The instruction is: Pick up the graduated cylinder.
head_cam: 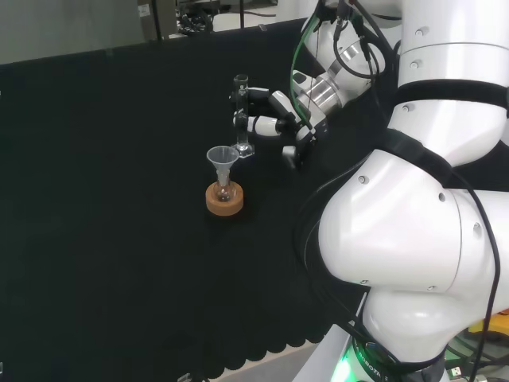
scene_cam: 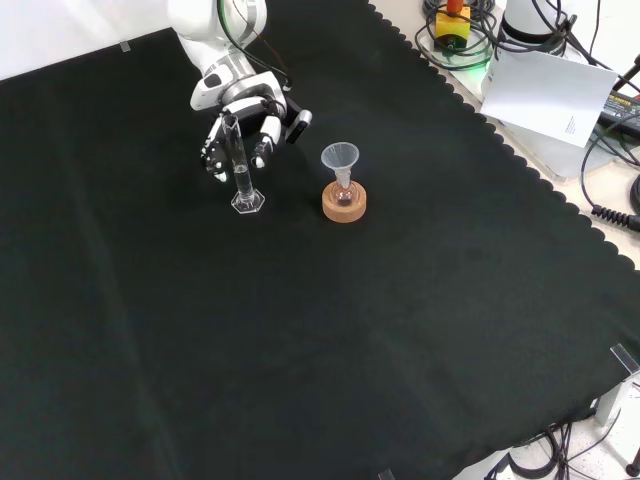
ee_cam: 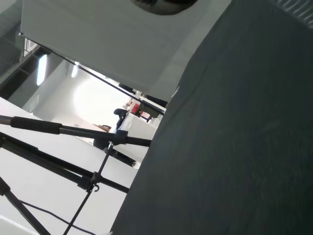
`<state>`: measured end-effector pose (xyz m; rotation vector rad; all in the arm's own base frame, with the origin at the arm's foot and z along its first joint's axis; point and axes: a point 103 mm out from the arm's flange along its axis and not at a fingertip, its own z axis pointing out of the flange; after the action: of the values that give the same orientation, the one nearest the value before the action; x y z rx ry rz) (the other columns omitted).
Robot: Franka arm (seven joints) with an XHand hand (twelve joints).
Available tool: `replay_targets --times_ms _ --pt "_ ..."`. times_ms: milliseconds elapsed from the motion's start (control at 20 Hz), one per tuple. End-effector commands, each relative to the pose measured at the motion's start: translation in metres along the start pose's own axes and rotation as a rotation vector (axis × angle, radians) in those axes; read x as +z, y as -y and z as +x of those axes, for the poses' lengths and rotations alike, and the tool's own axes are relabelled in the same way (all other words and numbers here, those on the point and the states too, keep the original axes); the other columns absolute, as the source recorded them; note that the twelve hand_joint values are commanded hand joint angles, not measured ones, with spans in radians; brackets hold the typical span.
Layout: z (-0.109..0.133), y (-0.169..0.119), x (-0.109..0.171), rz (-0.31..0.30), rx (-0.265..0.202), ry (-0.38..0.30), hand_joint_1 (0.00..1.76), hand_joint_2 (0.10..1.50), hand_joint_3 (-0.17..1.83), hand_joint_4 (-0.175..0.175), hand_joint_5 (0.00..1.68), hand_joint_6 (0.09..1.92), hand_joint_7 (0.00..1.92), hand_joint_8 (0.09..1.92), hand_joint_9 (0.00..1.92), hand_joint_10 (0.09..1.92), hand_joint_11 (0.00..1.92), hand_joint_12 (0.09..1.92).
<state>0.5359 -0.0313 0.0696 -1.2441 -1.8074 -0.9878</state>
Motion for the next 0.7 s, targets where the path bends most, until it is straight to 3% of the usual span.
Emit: replay_targets --times_ms 50,700 --pt "0.0 -0.002 0.0 -0.002 -0.005 -0.007 1.07 1.01 -0.17 -0.006 0.64 0.51 0.64 0.57 0.9 0.39 0.54 1.2" --pt "0.002 -0.003 0.013 -0.002 0.006 0.015 1.08 1.03 -0.17 -0.004 0.65 0.53 0.64 0.57 0.91 0.39 0.56 1.19"
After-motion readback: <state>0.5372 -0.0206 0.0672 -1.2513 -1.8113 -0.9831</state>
